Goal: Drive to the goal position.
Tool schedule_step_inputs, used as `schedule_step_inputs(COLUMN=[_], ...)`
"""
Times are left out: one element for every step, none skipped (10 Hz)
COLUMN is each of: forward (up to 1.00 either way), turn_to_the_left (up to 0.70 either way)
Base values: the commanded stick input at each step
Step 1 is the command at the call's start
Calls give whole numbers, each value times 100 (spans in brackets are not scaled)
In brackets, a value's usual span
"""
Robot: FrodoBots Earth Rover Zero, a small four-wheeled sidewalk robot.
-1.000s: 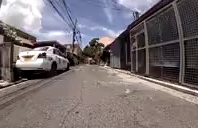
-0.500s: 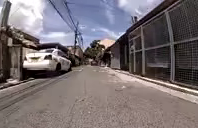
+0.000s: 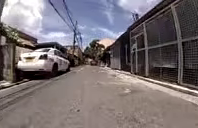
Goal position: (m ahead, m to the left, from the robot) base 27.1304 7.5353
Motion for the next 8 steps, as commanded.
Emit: schedule_step_inputs(forward=[70,70,70,70,70,70,70,70], turn_to_the_left=[0,0,0,0,0,0,0,0])
